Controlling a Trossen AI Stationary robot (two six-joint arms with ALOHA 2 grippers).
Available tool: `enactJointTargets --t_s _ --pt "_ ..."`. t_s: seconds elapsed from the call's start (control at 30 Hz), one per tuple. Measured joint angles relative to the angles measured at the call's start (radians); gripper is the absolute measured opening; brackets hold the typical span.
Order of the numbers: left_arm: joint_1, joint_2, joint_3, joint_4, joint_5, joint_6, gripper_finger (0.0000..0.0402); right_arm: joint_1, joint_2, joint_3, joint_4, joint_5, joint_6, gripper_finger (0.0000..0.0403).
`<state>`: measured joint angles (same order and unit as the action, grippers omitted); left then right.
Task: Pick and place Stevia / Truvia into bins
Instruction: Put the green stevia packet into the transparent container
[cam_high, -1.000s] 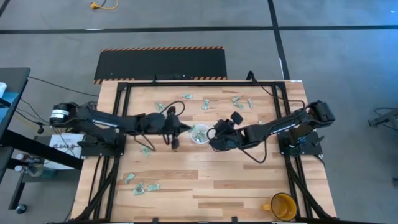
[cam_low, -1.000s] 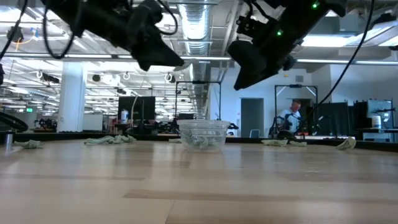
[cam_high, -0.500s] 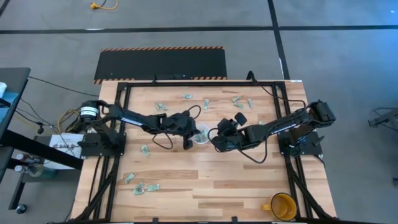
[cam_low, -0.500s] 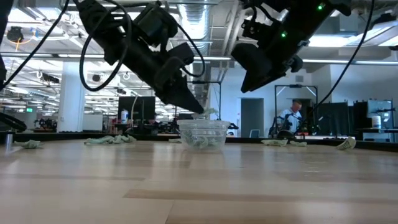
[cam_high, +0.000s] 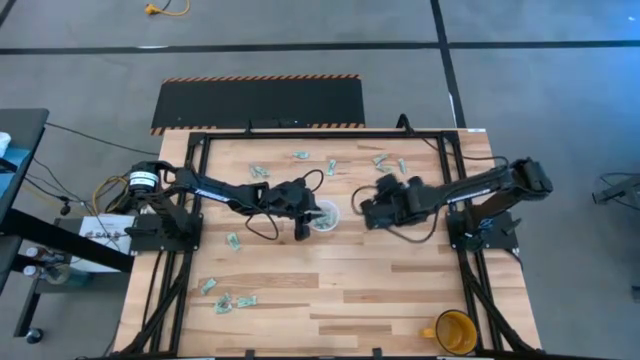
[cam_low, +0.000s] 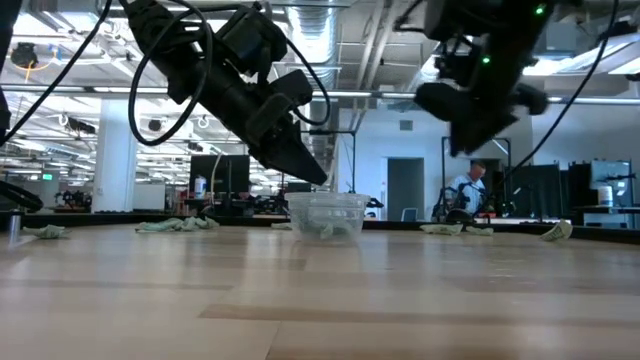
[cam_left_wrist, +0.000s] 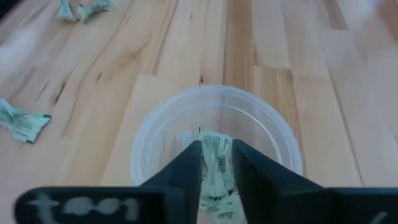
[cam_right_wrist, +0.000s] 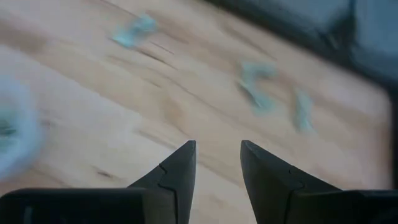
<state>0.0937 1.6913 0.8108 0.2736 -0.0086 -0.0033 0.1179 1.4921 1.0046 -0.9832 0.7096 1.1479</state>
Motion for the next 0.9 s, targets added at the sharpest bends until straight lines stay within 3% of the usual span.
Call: enactJointTargets --t_s 0.2,0.37,0.57,0.77,0.9 --pt "0.0 0.0 0.0 0.032 0.0 0.005 0.0123 -0.096 -0.061 -0.003 -0.166 -0.163 0.083 0.012" --pt "0.0 0.0 0.0 -0.002 0.004 0.008 0.0131 -0.135 -0.067 -0.063 -0.195 -0.155 0.067 0.0126" --pt "0.0 0.0 -0.001 -0.023 0.003 0.016 0.0132 -0.102 -0.11 -0.183 -0.193 -0.165 0.217 0.0156" --pt "0.0 0.0 -0.001 -0.02 0.003 0.019 0.0132 -0.096 -0.144 -0.266 -0.162 -0.223 0.341 0.0195" --pt "0.0 0.0 -0.001 -0.015 0.003 0.019 0.0132 -0.134 -0.146 -0.297 -0.111 -0.26 0.327 0.0208"
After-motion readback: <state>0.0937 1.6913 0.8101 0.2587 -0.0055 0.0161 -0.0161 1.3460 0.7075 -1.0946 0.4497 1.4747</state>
